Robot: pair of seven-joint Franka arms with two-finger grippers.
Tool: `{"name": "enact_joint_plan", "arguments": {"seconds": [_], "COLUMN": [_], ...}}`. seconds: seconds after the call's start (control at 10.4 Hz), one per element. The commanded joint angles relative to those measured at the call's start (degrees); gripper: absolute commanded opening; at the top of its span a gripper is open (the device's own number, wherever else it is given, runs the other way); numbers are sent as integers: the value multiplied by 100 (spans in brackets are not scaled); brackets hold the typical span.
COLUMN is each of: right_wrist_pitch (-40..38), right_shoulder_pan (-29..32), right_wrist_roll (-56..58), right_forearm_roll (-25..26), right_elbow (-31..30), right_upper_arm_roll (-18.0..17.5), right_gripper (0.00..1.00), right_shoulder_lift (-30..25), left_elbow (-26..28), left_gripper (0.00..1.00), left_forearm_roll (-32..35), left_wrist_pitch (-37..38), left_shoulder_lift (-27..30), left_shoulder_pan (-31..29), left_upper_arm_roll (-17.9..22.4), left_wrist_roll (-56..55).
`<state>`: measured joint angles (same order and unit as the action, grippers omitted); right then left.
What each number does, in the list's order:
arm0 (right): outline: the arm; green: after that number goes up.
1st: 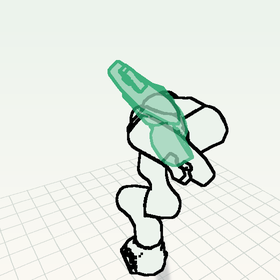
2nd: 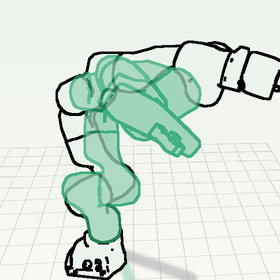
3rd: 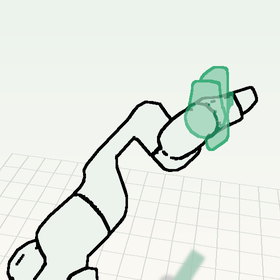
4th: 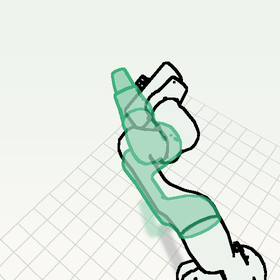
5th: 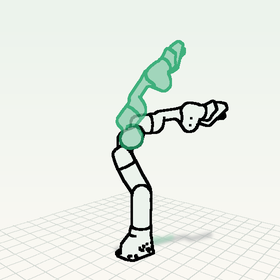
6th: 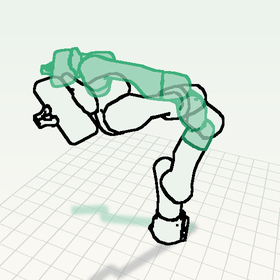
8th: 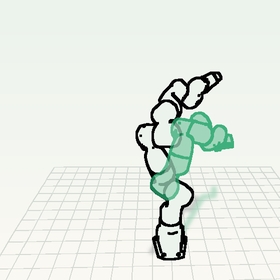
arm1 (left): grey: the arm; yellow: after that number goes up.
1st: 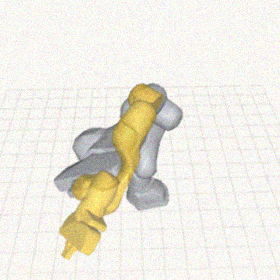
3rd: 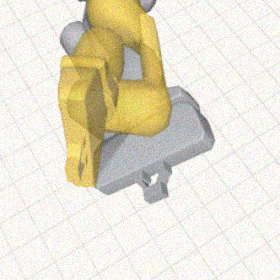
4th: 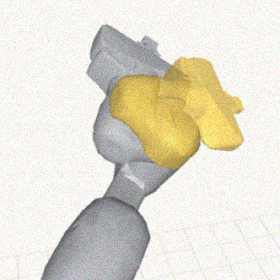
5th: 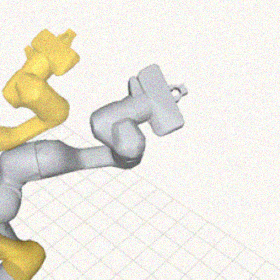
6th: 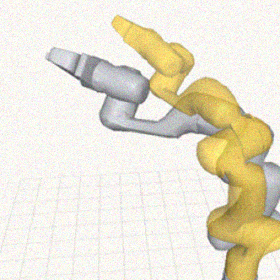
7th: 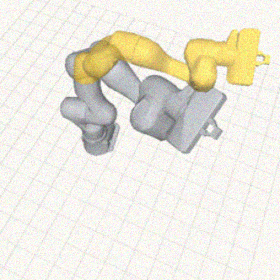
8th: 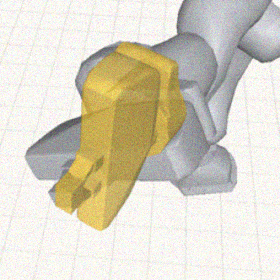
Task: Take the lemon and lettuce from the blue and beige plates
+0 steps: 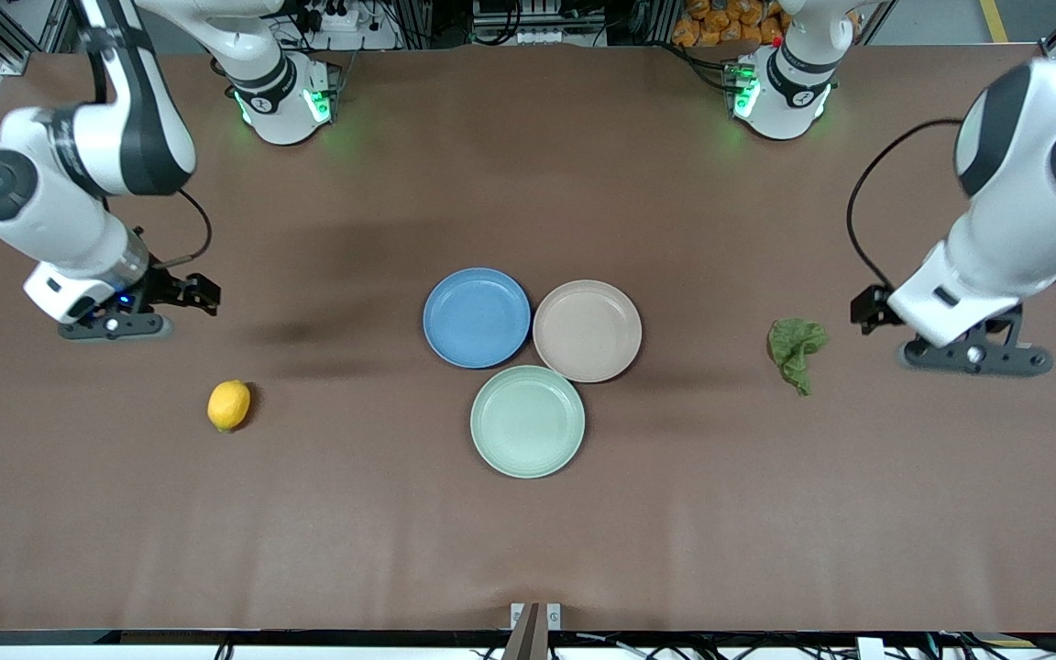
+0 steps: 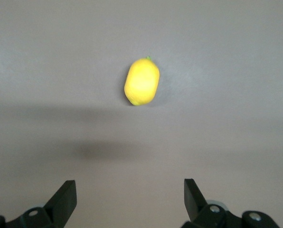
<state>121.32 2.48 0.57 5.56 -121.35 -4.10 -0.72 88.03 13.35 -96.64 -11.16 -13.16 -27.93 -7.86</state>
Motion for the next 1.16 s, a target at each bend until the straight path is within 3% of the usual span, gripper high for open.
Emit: {"name": "enact_joint_plan", "arguments": {"seconds": [0.0, 0.48, 0.77, 1.06], "right_wrist_pitch": [-1096, -2708, -3429, -3756], "right_shoulder_pan": [-11, 51, 86, 332], "right_wrist_roll": [284, 646, 620, 594], "right_forearm_roll": [-438, -634, -687, -916], "right_elbow": [942, 2561, 3309, 3670], "right_upper_arm_roll": [49, 67, 120, 128], "right_gripper": [100, 100, 100, 100], "right_shoulder_lift": [-103, -95, -51, -86], "left_elbow": [74, 65, 91, 117], "left_gripper": [100, 100, 100, 100], "left_forearm_roll": [-359, -859, -1019, -1167], "left_wrist_pitch": [163, 356, 356, 356], "left_shoulder_lift": [516, 948, 1159, 1256], "left_shoulder_pan": [-116, -169, 416, 1043], "left_upper_arm_roll": [42, 112, 803, 1456], "left_wrist_roll": [180, 180, 180, 180]}}
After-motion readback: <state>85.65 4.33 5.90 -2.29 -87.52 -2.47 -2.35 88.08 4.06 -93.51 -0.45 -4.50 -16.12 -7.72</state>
